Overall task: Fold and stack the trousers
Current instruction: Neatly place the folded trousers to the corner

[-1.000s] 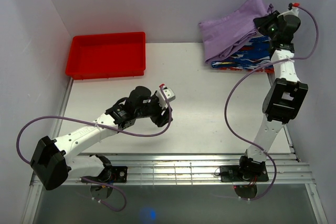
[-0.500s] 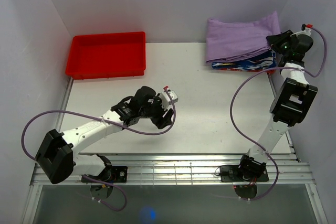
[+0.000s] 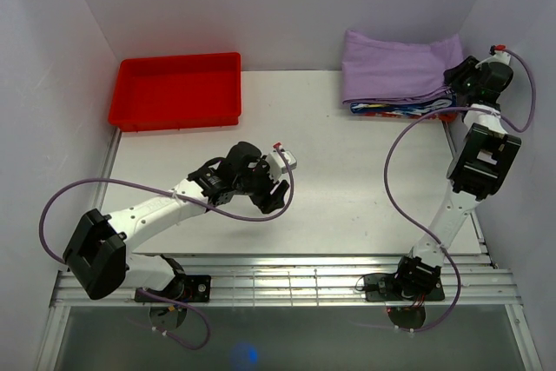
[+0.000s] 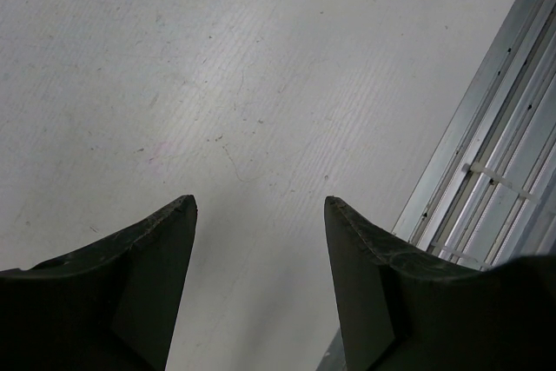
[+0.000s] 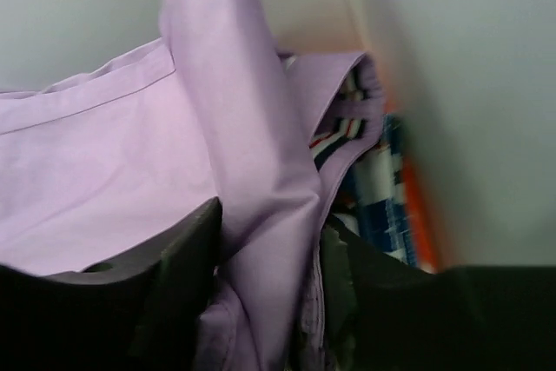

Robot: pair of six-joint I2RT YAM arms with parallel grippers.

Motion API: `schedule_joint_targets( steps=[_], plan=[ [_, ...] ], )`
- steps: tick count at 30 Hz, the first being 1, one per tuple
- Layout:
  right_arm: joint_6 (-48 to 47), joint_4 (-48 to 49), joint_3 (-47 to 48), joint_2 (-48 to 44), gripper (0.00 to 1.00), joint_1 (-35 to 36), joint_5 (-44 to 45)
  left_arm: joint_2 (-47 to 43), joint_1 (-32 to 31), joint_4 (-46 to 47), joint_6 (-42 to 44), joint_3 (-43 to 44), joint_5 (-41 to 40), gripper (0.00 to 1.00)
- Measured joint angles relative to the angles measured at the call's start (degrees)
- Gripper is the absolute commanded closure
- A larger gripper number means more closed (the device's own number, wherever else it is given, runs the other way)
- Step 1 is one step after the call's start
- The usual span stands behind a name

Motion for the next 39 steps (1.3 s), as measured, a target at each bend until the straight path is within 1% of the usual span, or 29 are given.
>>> schedule_joint_targets(
  steps=[1, 3, 4, 6, 7, 10, 12, 13, 16, 19, 21, 22, 25, 26, 29, 34, 37, 39],
  plan=[
    [-1.6, -0.4, 1.2, 0.6, 0.44, 0.0, 1.0, 0.2, 0.0, 0.0, 0.0, 0.0, 0.0, 0.29],
    [-4.3, -1.1, 3.3, 1.4, 0.38, 0.0, 2.8, 0.3, 0.0, -0.1, 0.0, 0.1, 0.0, 0.29],
    [-5.8, -1.6, 4.0, 1.5, 0.31, 0.0, 3.9, 0.3, 0.0, -0.1, 0.0, 0.1, 0.0, 0.29],
    [-9.1, -1.8, 5.2, 1.5, 0.20, 0.4, 6.4, 0.3, 0.0, -0.3, 0.0, 0.1, 0.0, 0.29],
    [-10.9, -2.1, 5.7, 1.5, 0.12, 0.8, 7.5, 0.3, 0.0, -0.4, 0.0, 0.2, 0.0, 0.29],
    [-16.1, -2.9, 6.4, 1.4, 0.02, 2.5, 10.9, 0.3, 0.0, -0.5, -0.4, 0.3, 0.0, 0.27],
    [-20.2, -3.2, 6.4, 1.1, 0.05, 4.1, 13.4, 0.3, 0.2, -0.9, -0.9, 0.7, 0.1, 0.23],
    [-21.7, -3.4, 6.3, 0.9, 0.10, 4.6, 14.2, 0.3, 0.3, -1.1, -1.1, 0.9, 0.3, 0.22],
    [-26.6, -4.0, 6.1, -0.7, 0.10, 6.6, 16.1, 0.3, 1.3, -2.0, -2.4, 1.7, 1.3, 0.18],
    [-30.3, -5.0, 5.2, -4.2, 0.10, 8.3, 16.7, 0.3, 3.5, -3.4, -3.7, 2.7, 3.1, 0.15],
    [-31.6, -5.2, 4.5, -7.1, 0.10, 8.9, 16.2, 0.3, 5.8, -4.1, -4.5, 3.1, 4.7, 0.13],
    [-32.2, -5.7, 4.3, -8.6, 0.10, 9.1, 15.7, 0.3, 7.2, -4.7, -4.9, 3.4, 5.7, 0.08],
    [-33.7, -8.3, 4.4, -13.4, 0.10, 9.3, 12.4, 0.3, 11.5, -6.5, -6.4, 4.5, 8.6, 0.05],
    [-34.4, -10.0, 4.9, -14.8, 0.10, 9.5, 11.0, 0.6, 13.2, -7.3, -6.8, 5.4, 9.6, 0.02],
    [-37.1, -18.5, 8.5, -18.2, 0.10, 10.0, 5.9, 2.4, 18.9, -9.3, -8.0, 9.5, 12.8, 0.02],
    [-41.8, -37.1, 15.5, -22.7, 0.10, 13.0, -1.9, 10.0, 30.7, -14.0, -9.2, 19.7, 17.8, 0.02],
    [-43.5, -48.4, 16.2, -26.5, 0.10, 14.9, -7.0, 13.4, 38.0, -16.7, -9.4, 23.4, 18.8, 0.02],
    [-44.3, -54.8, 14.1, -29.5, 0.10, 15.2, -10.2, 14.3, 42.1, -18.1, -9.2, 23.9, 18.5, 0.02]
  ],
)
